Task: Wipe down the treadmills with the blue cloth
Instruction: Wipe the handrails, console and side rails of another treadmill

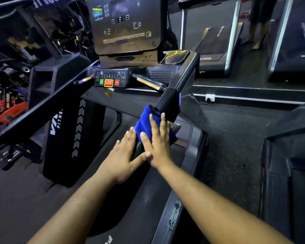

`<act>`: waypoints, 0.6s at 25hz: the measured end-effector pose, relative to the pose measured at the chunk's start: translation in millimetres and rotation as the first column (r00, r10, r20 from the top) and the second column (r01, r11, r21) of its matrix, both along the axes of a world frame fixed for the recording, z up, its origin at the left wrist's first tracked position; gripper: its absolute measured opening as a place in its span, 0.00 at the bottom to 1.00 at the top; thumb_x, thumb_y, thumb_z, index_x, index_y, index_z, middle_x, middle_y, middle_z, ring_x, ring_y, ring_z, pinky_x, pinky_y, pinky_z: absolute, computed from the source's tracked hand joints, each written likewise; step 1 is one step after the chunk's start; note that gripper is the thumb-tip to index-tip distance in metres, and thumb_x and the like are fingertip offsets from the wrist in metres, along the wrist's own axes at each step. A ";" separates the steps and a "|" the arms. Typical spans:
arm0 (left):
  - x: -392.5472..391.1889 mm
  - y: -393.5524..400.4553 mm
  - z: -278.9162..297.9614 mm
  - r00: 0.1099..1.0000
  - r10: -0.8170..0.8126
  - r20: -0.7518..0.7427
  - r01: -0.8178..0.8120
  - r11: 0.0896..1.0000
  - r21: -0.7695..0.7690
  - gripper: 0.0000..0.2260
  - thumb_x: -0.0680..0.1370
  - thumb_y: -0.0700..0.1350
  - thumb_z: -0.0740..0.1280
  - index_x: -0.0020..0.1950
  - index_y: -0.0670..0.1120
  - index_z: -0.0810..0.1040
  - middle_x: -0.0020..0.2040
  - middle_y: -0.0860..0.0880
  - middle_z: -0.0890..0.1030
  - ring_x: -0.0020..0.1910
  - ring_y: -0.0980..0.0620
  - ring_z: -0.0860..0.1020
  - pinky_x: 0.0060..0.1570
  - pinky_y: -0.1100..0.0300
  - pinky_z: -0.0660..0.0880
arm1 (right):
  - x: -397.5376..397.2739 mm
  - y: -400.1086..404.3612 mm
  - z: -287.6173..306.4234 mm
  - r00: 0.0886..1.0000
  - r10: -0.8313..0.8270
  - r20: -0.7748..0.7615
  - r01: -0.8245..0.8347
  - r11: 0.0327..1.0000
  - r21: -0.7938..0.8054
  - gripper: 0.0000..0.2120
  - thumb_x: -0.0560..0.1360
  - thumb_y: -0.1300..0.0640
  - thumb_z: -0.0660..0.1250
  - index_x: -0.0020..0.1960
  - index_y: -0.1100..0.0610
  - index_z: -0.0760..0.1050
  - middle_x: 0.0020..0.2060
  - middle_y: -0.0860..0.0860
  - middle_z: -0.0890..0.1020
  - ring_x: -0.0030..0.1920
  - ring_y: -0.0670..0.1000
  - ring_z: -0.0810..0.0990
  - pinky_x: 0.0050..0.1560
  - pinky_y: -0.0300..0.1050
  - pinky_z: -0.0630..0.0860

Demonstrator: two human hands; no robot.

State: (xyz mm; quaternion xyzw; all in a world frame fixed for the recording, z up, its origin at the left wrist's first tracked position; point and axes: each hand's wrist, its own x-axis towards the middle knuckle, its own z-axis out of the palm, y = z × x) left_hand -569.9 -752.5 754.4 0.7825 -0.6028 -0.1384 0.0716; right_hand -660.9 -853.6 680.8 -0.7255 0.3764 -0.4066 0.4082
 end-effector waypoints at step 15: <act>1.7 -7.6 3.4 1.000 -0.012 0.025 0.011 1.000 0.029 0.47 0.68 0.80 0.44 0.81 0.57 0.41 0.80 0.58 0.39 0.78 0.63 0.37 0.78 0.54 0.43 | 3.7 -93.5 -5.8 0.993 -0.085 0.079 0.090 0.993 -0.070 0.30 0.78 0.39 0.52 0.78 0.48 0.61 0.80 0.56 0.49 0.79 0.60 0.47 0.77 0.52 0.46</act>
